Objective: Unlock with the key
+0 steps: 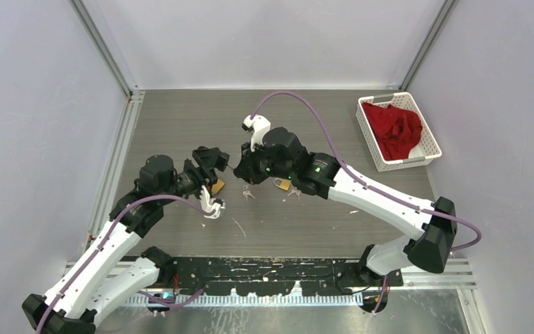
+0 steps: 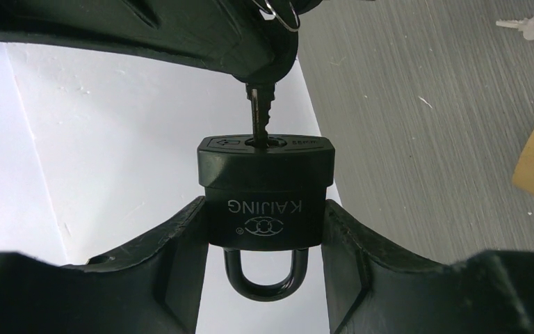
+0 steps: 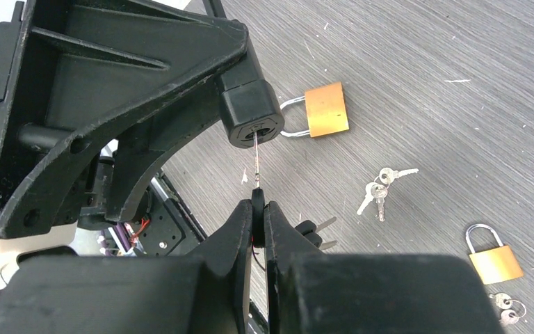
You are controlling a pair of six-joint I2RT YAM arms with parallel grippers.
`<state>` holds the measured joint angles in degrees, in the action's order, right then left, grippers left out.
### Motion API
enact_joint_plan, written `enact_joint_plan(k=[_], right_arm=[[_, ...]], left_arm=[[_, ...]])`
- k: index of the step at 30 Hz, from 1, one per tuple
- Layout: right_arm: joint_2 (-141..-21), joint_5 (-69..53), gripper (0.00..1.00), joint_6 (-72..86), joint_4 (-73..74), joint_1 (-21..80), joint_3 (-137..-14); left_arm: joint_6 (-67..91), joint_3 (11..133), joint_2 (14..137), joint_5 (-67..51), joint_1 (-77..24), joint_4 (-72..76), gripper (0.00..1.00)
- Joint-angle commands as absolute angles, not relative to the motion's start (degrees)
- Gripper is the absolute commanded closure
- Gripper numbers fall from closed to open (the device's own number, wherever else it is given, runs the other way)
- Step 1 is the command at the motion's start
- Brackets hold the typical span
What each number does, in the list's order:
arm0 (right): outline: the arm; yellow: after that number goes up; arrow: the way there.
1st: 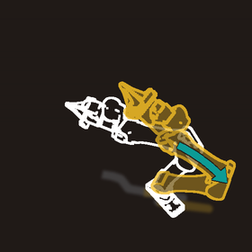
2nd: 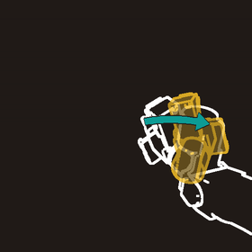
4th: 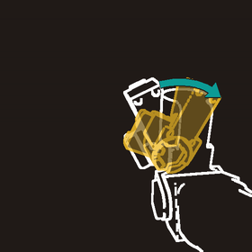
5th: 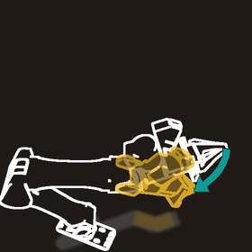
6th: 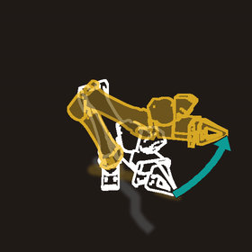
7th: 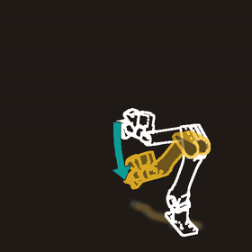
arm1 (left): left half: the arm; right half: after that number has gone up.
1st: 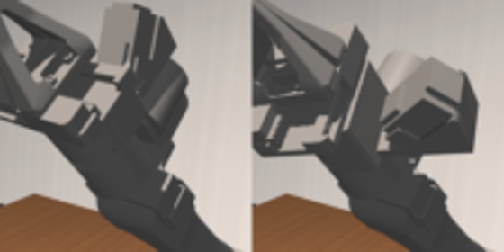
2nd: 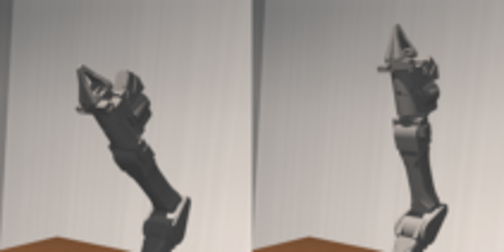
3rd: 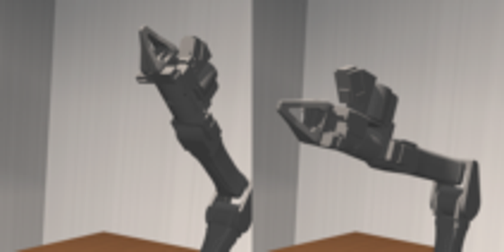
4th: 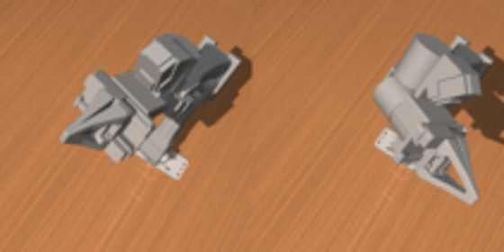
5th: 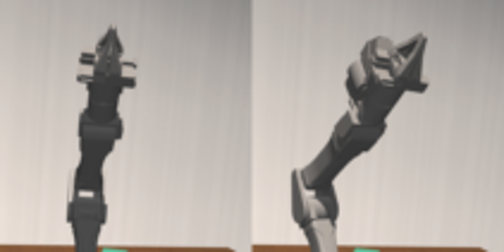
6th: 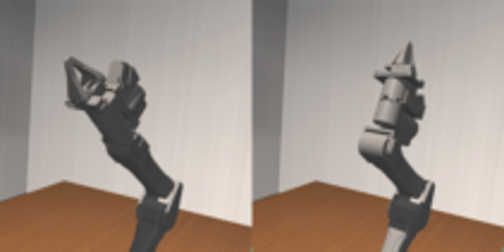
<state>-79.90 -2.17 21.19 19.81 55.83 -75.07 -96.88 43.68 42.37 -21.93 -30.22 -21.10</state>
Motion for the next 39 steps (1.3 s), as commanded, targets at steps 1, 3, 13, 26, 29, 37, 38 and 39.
enact_joint_plan(k=[1, 3, 13, 26, 29, 37, 38, 39], right_arm=[[-83.1, 4.8, 0.99, 23.8, 5.1, 54.9, -79.5], [-83.5, 4.9, 0.99, 23.3, 3.6, 55.1, -78.6], [-85.5, 4.6, 0.99, 23.4, 0.4, 56.0, -79.2], [-87.0, 4.6, 0.99, 24.2, -1.8, 56.4, -81.3], [-87.0, 3.9, 0.99, 24.4, -2.6, 56.5, -81.2], [-85.7, 3.5, 0.99, 24.4, -4.5, 56.5, -78.9], [-85.8, 3.6, 0.99, 24.5, -4.6, 56.5, -78.9], [-85.8, 3.6, 0.99, 24.7, -5.0, 56.5, -78.7]], left_arm=[[-98.8, 45.1, 42.0, -35.8, -32.6, -17.5, 1.00], [-97.7, 45.5, 41.9, -36.2, -32.9, -17.3, 1.00], [-97.5, 44.0, 42.4, -36.5, -33.6, -14.9, 1.00], [-97.3, 44.1, 42.8, -38.5, -34.3, -11.7, 1.00], [-97.3, 44.6, 42.9, -39.7, -34.3, -11.7, 1.00], [-95.3, 43.7, 42.5, -41.9, -34.9, -8.4, 1.00], [-94.7, 43.7, 42.4, -42.0, -35.1, -7.4, 1.00], [-93.8, 43.7, 42.4, -42.1, -35.3, -6.7, 1.00]])
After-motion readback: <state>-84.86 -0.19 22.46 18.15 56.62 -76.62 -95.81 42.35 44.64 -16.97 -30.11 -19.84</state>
